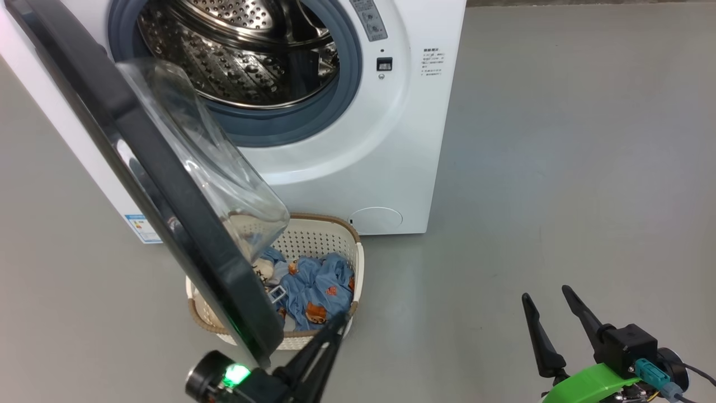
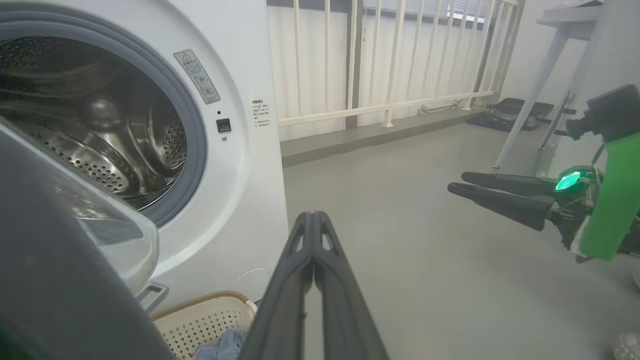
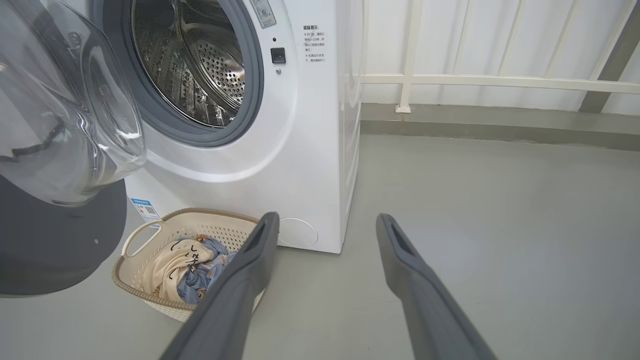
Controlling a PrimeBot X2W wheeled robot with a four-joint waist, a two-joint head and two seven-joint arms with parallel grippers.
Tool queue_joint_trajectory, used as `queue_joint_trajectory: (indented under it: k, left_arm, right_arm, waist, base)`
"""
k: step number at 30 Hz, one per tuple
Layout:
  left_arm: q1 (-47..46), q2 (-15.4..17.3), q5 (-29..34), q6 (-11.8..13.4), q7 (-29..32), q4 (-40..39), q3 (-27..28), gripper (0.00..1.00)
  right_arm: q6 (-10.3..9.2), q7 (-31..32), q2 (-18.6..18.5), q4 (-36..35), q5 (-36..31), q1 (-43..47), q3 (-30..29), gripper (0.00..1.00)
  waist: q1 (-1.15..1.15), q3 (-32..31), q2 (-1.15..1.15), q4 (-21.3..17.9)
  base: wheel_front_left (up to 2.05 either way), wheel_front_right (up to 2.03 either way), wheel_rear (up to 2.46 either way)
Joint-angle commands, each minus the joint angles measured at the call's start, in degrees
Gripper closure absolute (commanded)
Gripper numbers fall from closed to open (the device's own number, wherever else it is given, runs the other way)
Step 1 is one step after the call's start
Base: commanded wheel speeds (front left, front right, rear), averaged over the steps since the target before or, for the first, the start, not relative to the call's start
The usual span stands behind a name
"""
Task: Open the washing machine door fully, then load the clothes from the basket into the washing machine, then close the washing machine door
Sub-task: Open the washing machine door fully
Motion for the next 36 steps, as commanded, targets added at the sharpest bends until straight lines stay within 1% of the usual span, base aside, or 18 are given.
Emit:
queue_joint_trajectory:
  k: [1,8,20,36]
  left_arm:
    - [-1.53,-0.32,-0.77,0.54,-0.2,-0.18,2.99,1.0]
    - [-3.9,-1.06,-0.92,0.13,-0.2,2.64,5.75,1.0]
    - [-6.88,-2.31,-0.82,1.27,-0.2,6.53,9.96,1.0]
    - [-5.27,-3.13,0.23,2.49,-0.2,7.81,11.82,1.0]
  right_arm:
    - [0.14,-0.68,-0.65,-1.08,-0.08,-1.49,1.66,0.0]
    - [0.14,-0.68,-0.62,-0.86,0.39,-1.81,1.93,0.0]
    - [0.14,-0.68,-0.65,-0.38,1.18,-1.93,1.54,0.0]
    - [0.14,-0.68,-0.21,0.36,1.63,-2.65,1.6,0.0]
  waist:
    - [0.0,0.04,0.0,-0.05]
    - [0.0,0.53,0.0,-0.76]
    - [0.0,1.92,0.0,-1.18]
    - [0.0,2.95,0.0,1.98]
  base:
    - [0.0,0.0,0.0]
    - [0.0,0.0,0.0]
    - [0.0,0.0,0.0]
    - [0.0,0.0,0.0]
